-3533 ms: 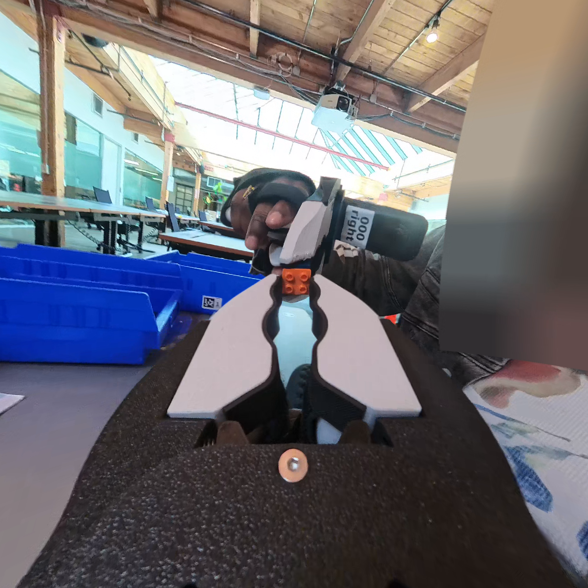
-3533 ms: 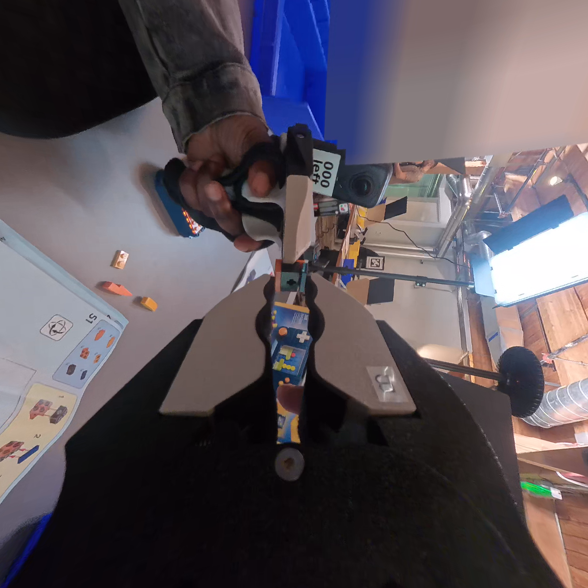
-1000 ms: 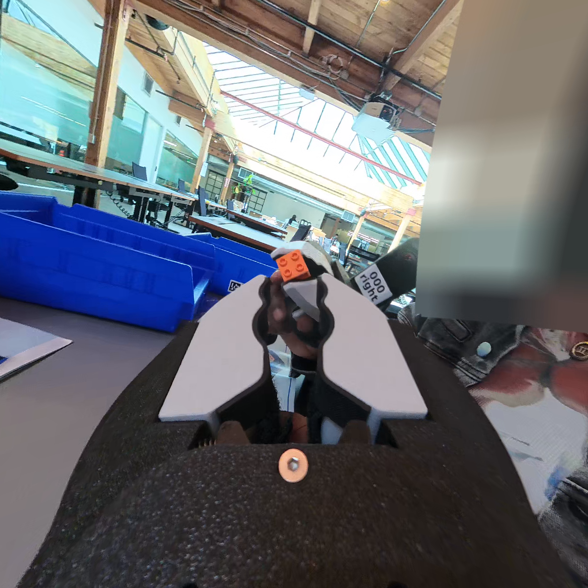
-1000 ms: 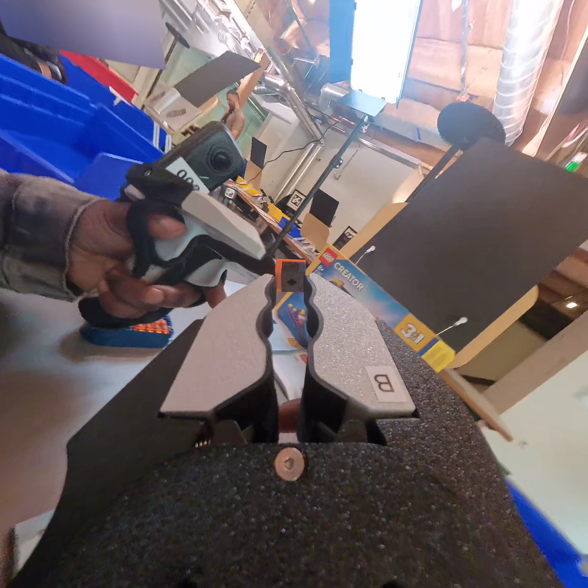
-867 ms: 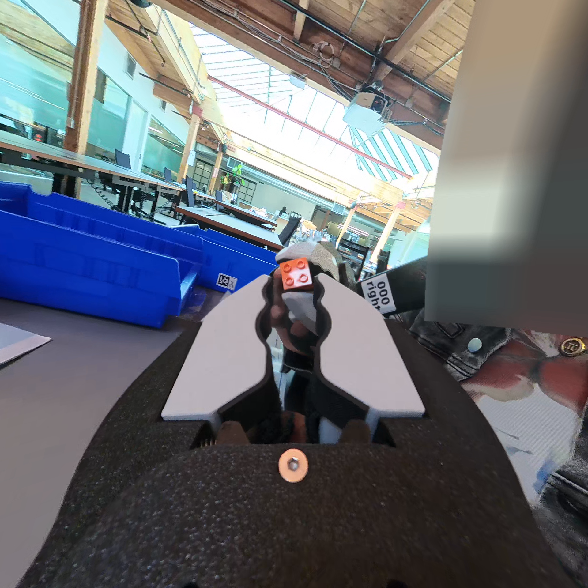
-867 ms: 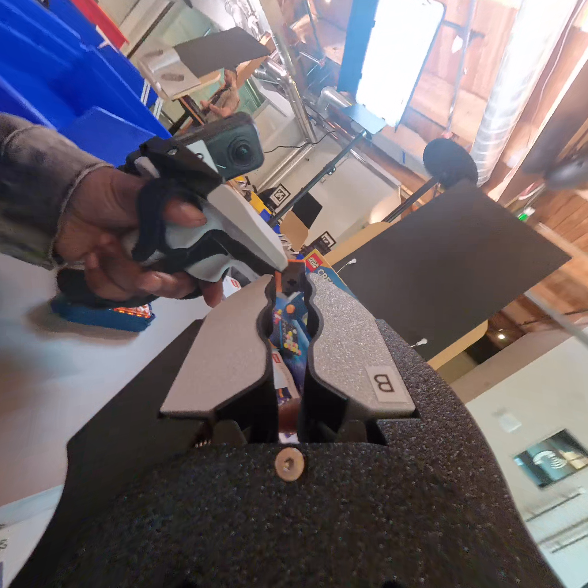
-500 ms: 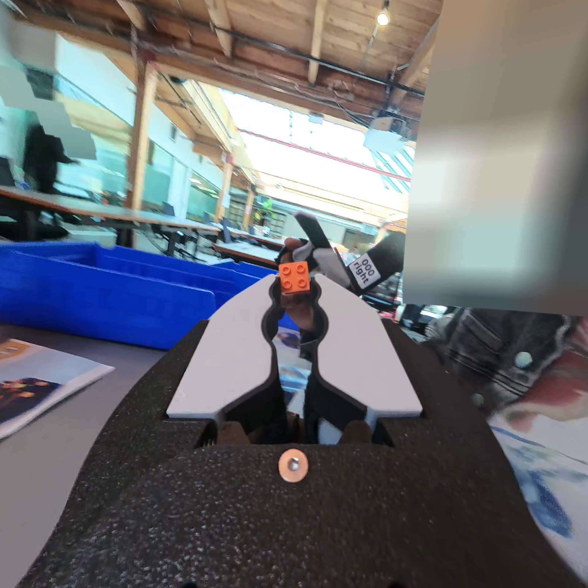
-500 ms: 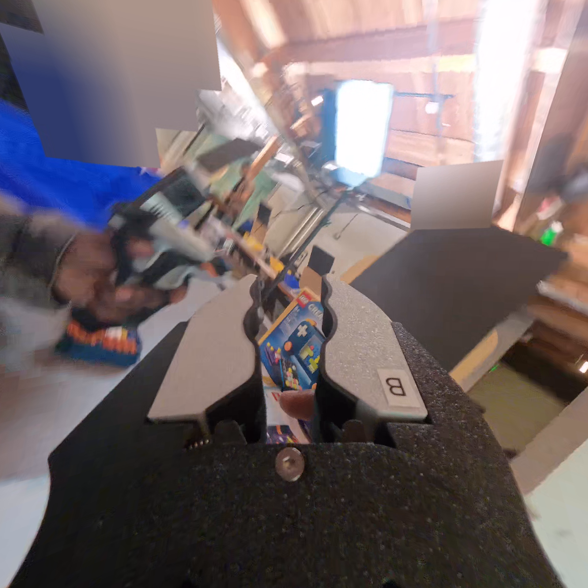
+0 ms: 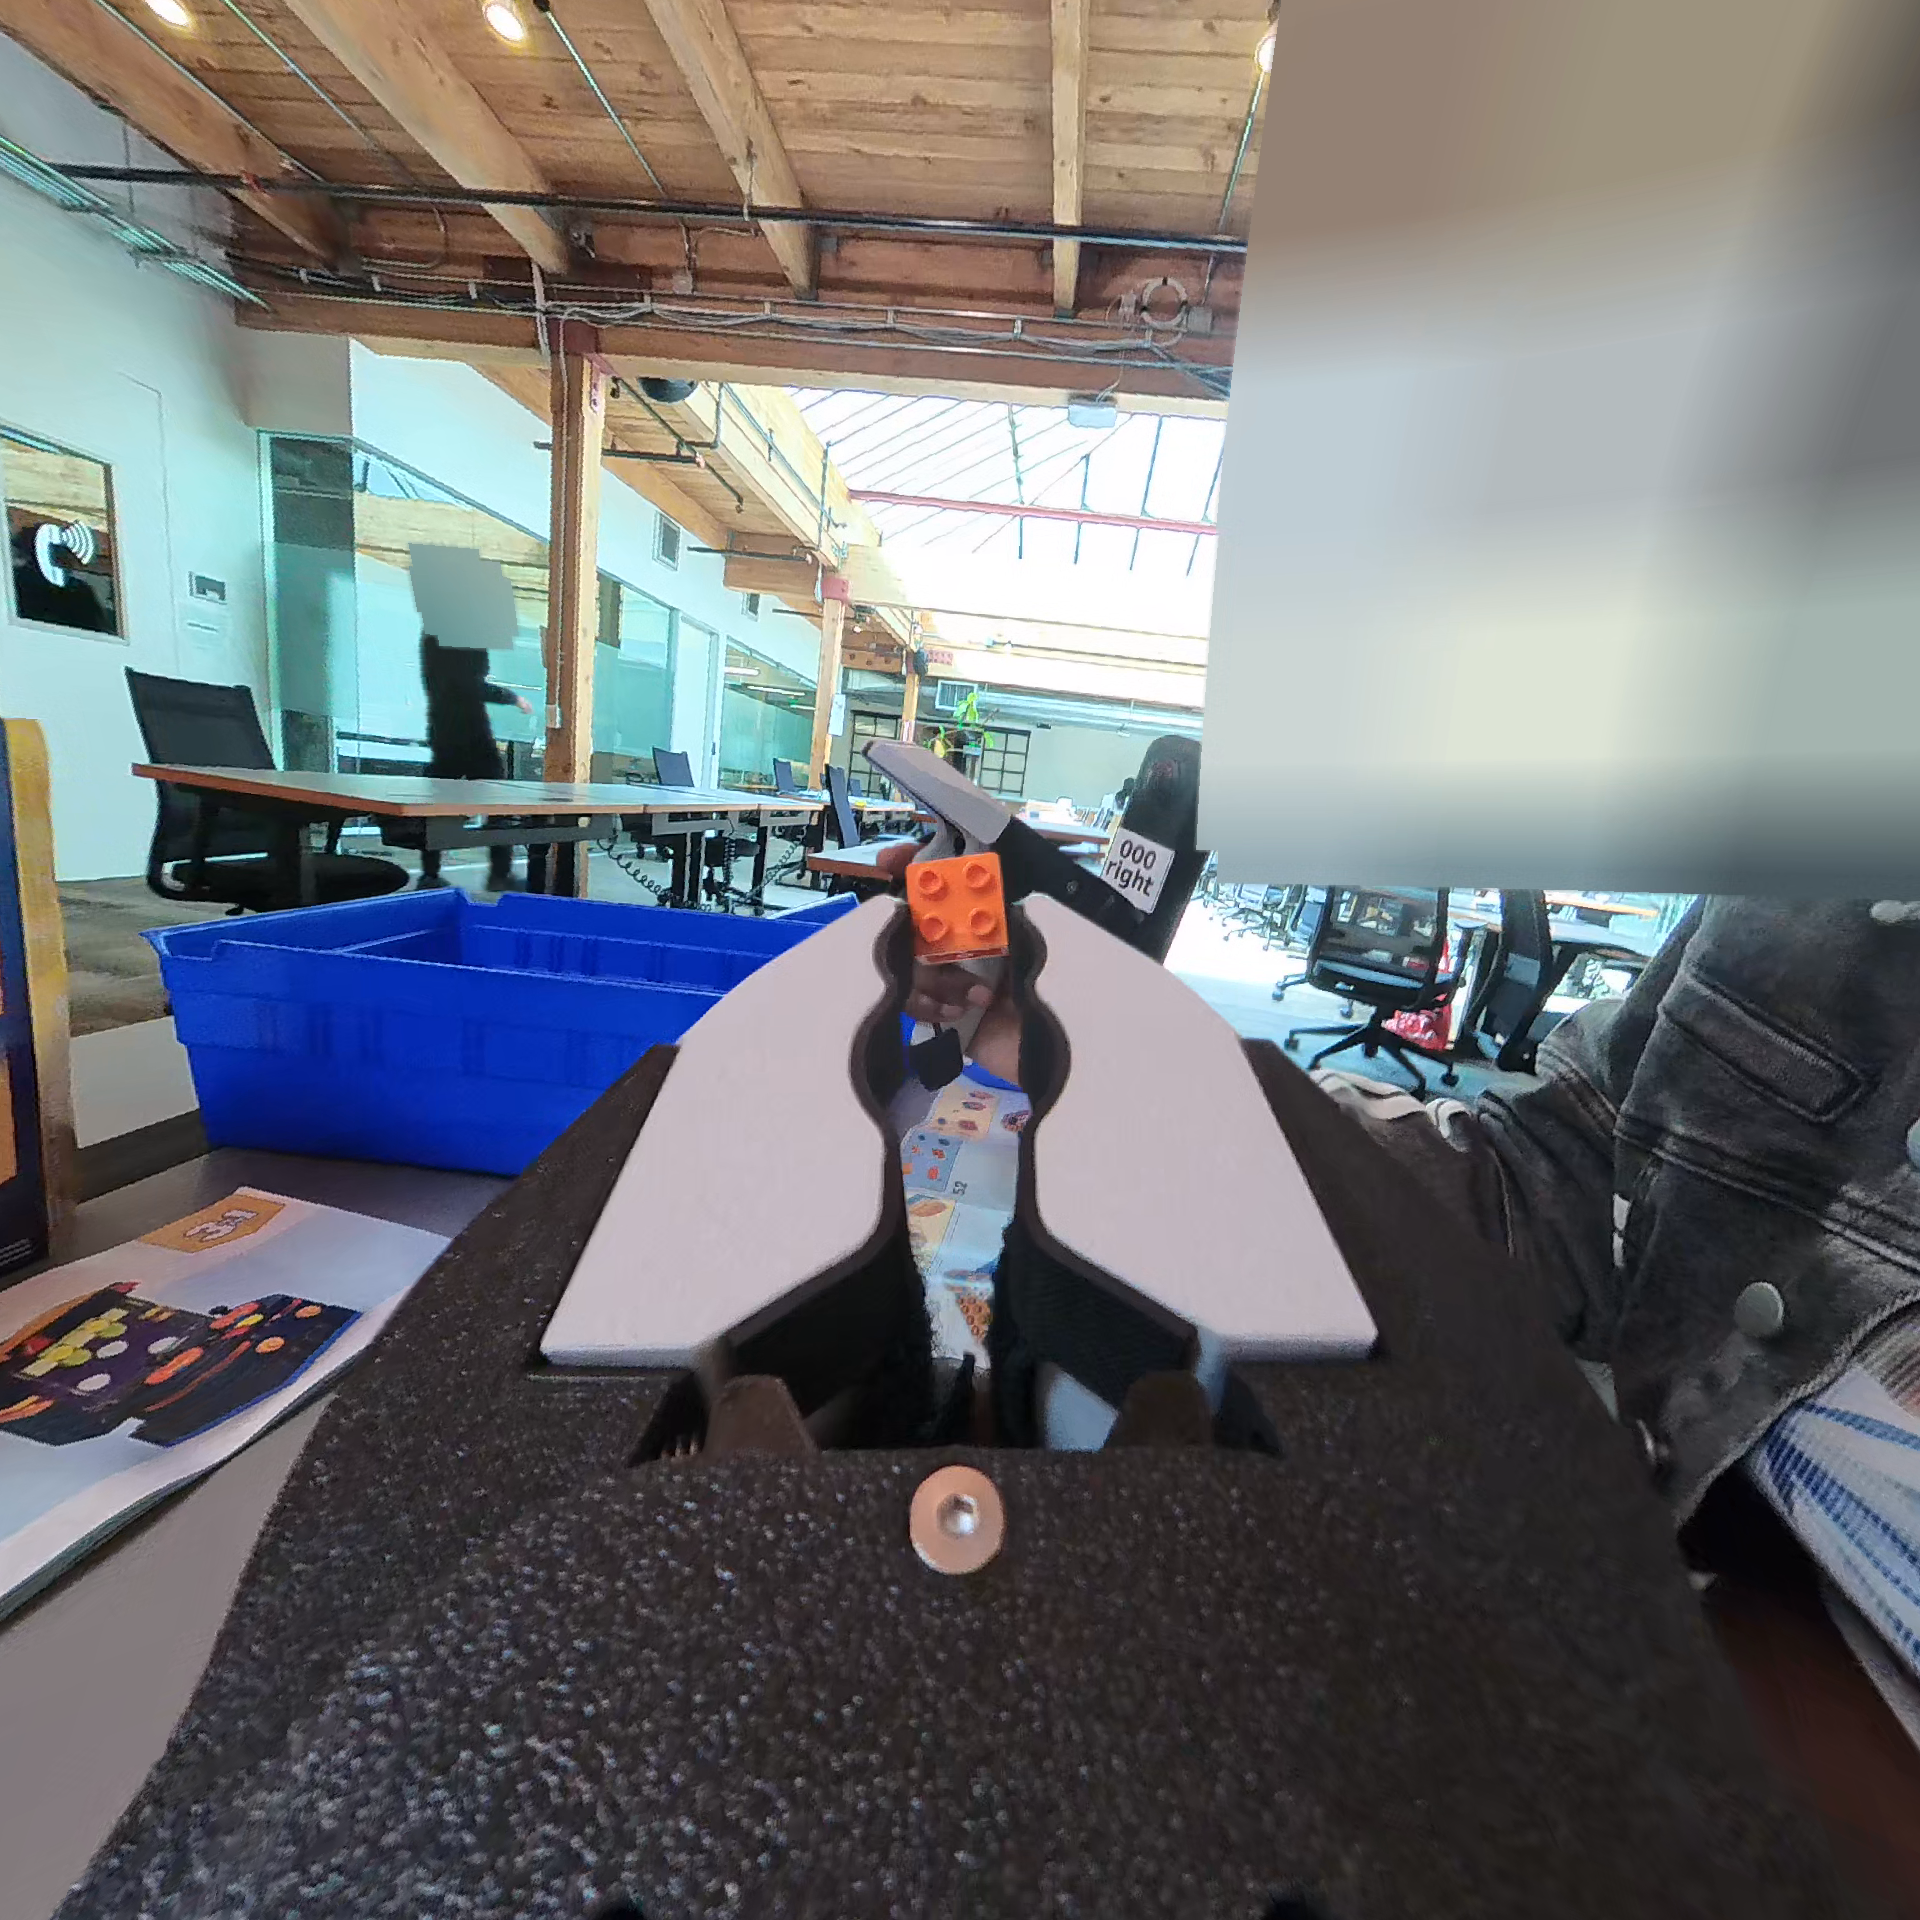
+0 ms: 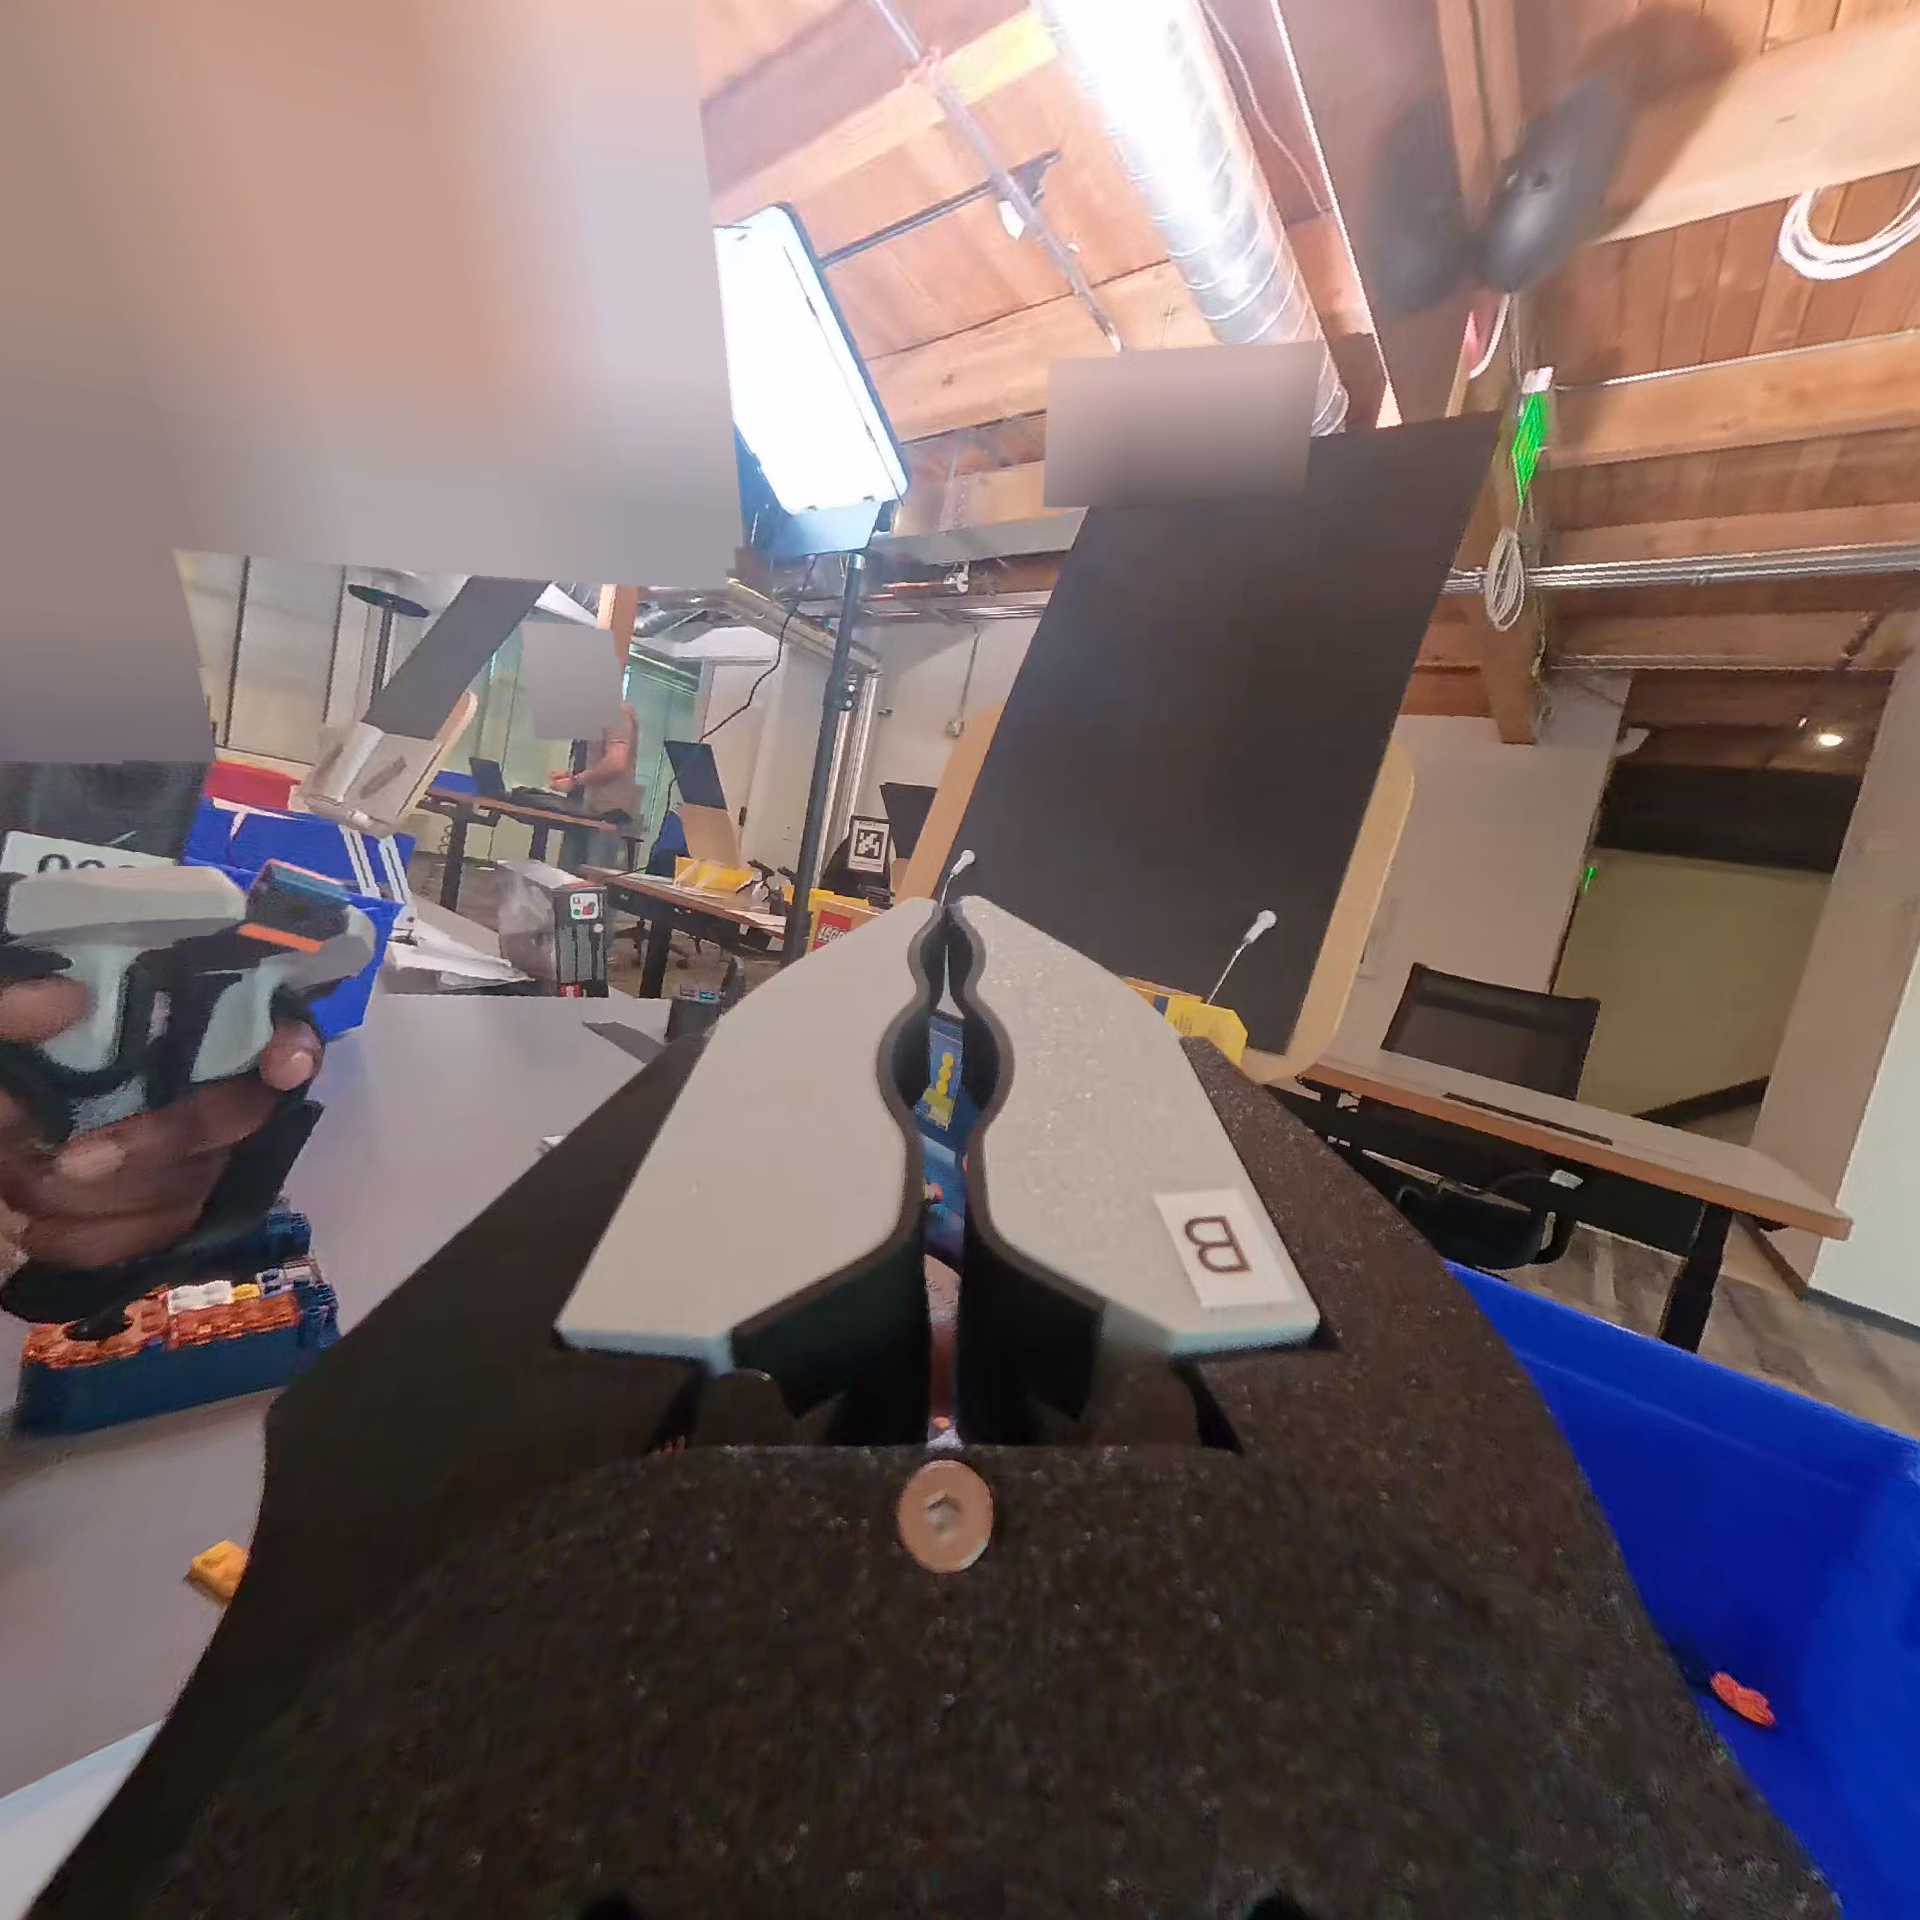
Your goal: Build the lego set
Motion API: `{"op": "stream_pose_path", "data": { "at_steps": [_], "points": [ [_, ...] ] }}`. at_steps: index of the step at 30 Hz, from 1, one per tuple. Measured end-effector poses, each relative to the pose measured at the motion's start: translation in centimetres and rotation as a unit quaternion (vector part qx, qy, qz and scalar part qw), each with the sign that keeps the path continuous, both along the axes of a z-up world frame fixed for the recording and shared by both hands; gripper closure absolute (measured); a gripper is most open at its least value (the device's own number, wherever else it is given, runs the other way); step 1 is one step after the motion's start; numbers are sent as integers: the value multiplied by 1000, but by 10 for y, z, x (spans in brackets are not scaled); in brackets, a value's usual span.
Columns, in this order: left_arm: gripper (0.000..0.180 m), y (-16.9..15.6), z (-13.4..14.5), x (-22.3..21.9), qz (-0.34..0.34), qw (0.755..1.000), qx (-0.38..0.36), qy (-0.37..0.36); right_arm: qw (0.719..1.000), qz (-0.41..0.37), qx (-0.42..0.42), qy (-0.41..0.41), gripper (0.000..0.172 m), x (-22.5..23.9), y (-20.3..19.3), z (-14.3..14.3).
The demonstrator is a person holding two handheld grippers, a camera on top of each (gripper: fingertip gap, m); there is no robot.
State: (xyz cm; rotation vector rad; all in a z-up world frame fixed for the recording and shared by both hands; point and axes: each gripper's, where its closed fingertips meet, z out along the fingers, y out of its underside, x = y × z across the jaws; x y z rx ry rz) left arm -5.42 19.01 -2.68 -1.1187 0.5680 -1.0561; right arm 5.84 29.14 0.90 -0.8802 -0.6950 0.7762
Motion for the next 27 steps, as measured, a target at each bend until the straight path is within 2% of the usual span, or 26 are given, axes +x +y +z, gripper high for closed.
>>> {"op": "stream_pose_path", "data": {
  "at_steps": [6,11,20,25,27],
  "points": [
    [164,0,-4,4,7,1000,6,22,1000,9,-25,15,172,6,6,-1],
    [164,4,-6,3,23,999,8,31,1000,3,0,3,172,1,0,1],
    [164,4,-9,5,19,999,2,34,1000,5,-21,15,172,6,4,1],
    [164,4,-8,5,15,999,1,29,1000,9,-19,12,163,3,3,0],
    [164,4,-9,5,15,999,2,32,1000,12,-19,6,172,3,2,-1]
  ]
}}
